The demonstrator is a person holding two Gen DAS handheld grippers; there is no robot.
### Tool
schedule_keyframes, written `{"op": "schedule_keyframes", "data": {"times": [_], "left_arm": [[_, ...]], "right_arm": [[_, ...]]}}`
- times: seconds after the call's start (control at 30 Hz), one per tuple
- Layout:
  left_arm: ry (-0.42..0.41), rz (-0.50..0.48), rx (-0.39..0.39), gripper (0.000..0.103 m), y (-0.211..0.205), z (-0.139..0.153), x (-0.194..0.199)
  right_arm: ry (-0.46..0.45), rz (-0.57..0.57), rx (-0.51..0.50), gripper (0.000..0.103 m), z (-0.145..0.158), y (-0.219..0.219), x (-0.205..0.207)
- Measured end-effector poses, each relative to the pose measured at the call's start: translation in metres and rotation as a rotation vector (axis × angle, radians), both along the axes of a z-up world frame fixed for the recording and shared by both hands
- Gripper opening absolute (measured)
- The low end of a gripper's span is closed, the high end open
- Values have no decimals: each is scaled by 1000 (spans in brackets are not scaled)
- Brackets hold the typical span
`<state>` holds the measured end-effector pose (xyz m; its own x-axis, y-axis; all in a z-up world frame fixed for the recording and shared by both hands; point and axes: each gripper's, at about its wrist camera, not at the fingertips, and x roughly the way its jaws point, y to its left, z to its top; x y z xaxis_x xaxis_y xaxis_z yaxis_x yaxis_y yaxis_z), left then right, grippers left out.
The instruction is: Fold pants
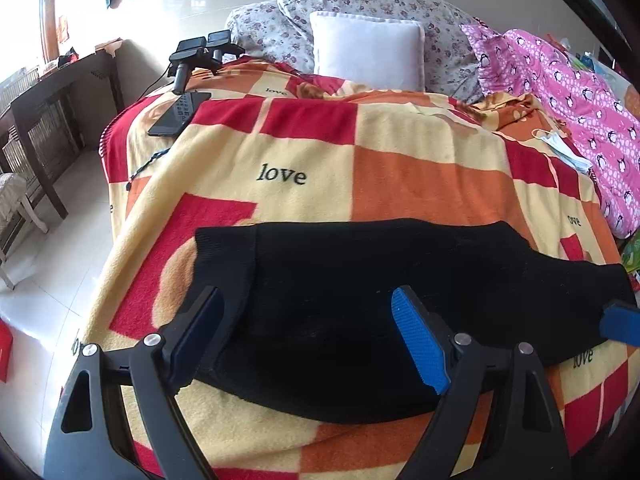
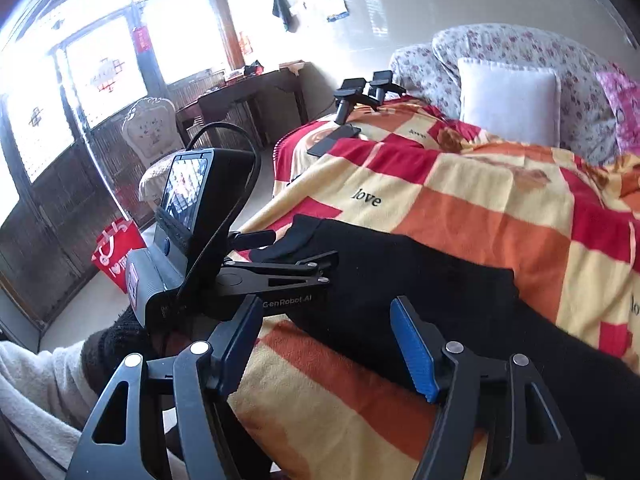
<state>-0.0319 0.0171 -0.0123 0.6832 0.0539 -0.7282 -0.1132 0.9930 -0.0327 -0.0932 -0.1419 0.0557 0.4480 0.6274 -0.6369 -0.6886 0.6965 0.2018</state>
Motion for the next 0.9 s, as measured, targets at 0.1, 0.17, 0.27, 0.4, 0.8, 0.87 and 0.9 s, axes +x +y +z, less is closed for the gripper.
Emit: {"op": "schedule_keyframes", "data": {"times": [0.1, 0.17, 0.27, 0.4, 0.8, 0.87, 0.9], "left_arm": [[-23, -10, -17, 86, -6, 6, -1], [-24, -23, -24, 86, -13, 6, 1], [-18, -45, -16, 86, -26, 6, 6], [-16, -89, -5, 86, -50, 7, 11], [-7, -190, 27, 86, -109, 6, 24], [-5, -203, 27, 86, -117, 5, 27], [-2, -209, 29, 86, -120, 4, 28]], "right_arm": [[-19, -18, 1, 68, 3, -13, -5], [-6, -70, -1, 70, -2, -33, -3], [41, -193, -16, 71, -18, -69, 7], [77, -303, -18, 71, -32, -110, 15], [118, -537, -3, 71, -54, -210, 35], [119, -552, -2, 71, -56, -217, 36], [120, -561, -6, 71, -58, -220, 36]]}}
